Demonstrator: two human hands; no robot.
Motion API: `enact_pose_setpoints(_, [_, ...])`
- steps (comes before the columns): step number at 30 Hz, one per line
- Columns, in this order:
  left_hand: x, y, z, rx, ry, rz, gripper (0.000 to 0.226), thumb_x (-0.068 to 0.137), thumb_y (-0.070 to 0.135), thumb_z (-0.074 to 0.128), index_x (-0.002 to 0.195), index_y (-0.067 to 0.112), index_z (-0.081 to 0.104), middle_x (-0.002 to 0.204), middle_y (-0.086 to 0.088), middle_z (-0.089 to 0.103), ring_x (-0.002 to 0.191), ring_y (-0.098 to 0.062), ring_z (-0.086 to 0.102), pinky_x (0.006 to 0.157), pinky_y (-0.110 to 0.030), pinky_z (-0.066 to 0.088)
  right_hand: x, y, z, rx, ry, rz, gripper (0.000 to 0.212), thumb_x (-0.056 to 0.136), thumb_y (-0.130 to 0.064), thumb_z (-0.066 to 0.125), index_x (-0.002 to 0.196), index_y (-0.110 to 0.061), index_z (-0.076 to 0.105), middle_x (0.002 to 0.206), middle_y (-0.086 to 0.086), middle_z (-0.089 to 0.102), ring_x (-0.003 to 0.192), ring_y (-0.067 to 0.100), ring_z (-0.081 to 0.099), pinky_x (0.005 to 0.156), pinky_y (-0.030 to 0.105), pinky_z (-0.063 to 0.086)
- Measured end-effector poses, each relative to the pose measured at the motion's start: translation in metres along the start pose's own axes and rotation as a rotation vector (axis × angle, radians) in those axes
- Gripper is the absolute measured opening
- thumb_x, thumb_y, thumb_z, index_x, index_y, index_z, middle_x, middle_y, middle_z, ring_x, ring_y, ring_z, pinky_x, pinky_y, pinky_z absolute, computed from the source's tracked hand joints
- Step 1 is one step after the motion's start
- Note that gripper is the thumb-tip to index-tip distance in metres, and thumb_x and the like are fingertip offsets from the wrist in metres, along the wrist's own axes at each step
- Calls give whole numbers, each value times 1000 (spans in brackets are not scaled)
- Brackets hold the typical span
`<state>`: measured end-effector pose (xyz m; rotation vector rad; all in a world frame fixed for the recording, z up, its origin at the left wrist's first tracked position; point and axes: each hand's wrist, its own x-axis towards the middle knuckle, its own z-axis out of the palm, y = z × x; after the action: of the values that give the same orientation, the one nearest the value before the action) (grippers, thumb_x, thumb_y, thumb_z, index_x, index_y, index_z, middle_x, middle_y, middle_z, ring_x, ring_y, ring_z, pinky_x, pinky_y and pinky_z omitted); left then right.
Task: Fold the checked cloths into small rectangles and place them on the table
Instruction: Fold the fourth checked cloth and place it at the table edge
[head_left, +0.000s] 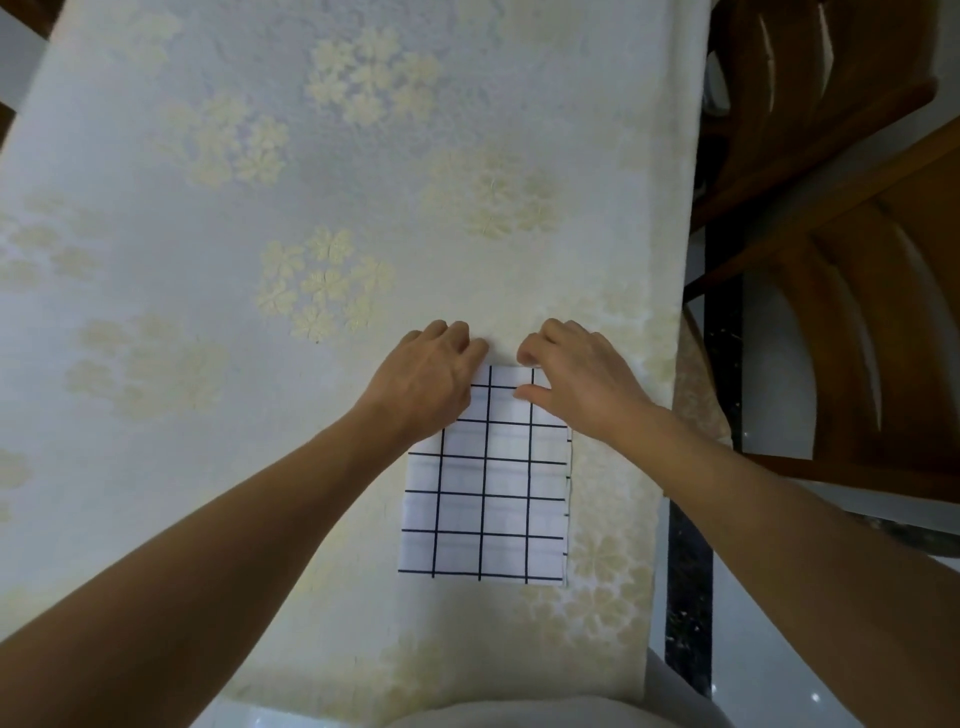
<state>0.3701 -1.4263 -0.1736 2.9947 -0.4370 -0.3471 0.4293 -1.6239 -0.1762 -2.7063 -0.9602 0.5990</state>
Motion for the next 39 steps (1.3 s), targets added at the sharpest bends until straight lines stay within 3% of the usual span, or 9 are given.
enact_pose_setpoints(6, [7, -2, -1, -47, -25, -12, 28, 88, 14, 59, 115, 6, 57, 92, -11, 59, 77, -24, 51, 68, -35, 41, 8, -6, -6, 1, -78, 14, 41, 89, -46, 66, 118, -20, 56, 113, -2, 53, 105, 19, 50, 86, 31, 35])
enact_pose_setpoints(13, [13, 0, -2, -5, -83, -43, 29, 94, 26, 52, 119, 13, 51, 101, -5, 59, 92, -21, 52, 92, -36, 40, 12, -9, -10, -27, -163, 13, 39, 91, -49, 63, 119, -21, 58, 114, -1, 52, 107, 21, 50, 90, 35, 37])
enact_pose_setpoints(21, [11, 1, 3, -38, -109, 10, 32, 93, 24, 53, 122, 10, 54, 109, -8, 57, 102, -25, 54, 100, -43, 38, 11, -12, -9, -42, -173, -20, 24, 94, -46, 59, 104, -26, 64, 92, -6, 44, 89, 16, 38, 80, 34, 30])
enact_pose_setpoints(27, [5, 2, 5, -91, 67, 76, 14, 84, 10, 66, 96, 4, 64, 86, -12, 61, 70, -24, 54, 62, -36, 48, 4, -14, -10, 22, -151, -17, 16, 94, -35, 61, 81, -26, 57, 79, -7, 48, 81, 20, 50, 77, 34, 30])
enact_pose_setpoints(30, [0, 5, 2, -122, 116, 97, 13, 81, 8, 70, 92, 5, 63, 75, -9, 61, 60, -21, 48, 48, -30, 41, 2, -15, -13, 87, -160, 17, 43, 93, -34, 62, 60, -37, 35, 66, -9, 41, 73, 20, 47, 74, 33, 30])
enact_pose_setpoints(32, [-5, 9, -2, -104, 132, 114, 16, 80, 7, 73, 92, 5, 62, 66, -8, 58, 54, -18, 39, 45, -26, 31, -1, -16, -13, 117, -162, 48, 44, 94, -34, 60, 59, -38, 33, 65, -8, 44, 71, 20, 49, 69, 32, 30])
enact_pose_setpoints(34, [-10, 11, -6, -88, 123, 125, 21, 77, 5, 77, 94, 5, 64, 59, -6, 57, 48, -18, 39, 44, -24, 26, -7, -18, -13, 158, -150, 68, 30, 96, -32, 57, 66, -32, 54, 69, -5, 52, 71, 21, 54, 59, 31, 32])
enact_pose_setpoints(36, [-17, 12, -7, -87, 88, 125, 31, 71, 2, 83, 99, 5, 69, 58, -6, 59, 45, -20, 47, 44, -23, 29, -14, -23, -15, 171, -125, 80, 23, 99, -32, 53, 87, -25, 71, 75, -4, 60, 73, 22, 59, 58, 31, 42])
enact_pose_setpoints(39, [-30, 15, -9, -108, 62, 103, 41, 63, -3, 87, 101, 5, 73, 57, -6, 60, 44, -21, 53, 41, -23, 38, -29, -34, -16, 74, -51, 38, 27, 103, -31, 46, 105, -27, 72, 89, -2, 66, 80, 22, 61, 67, 37, 53])
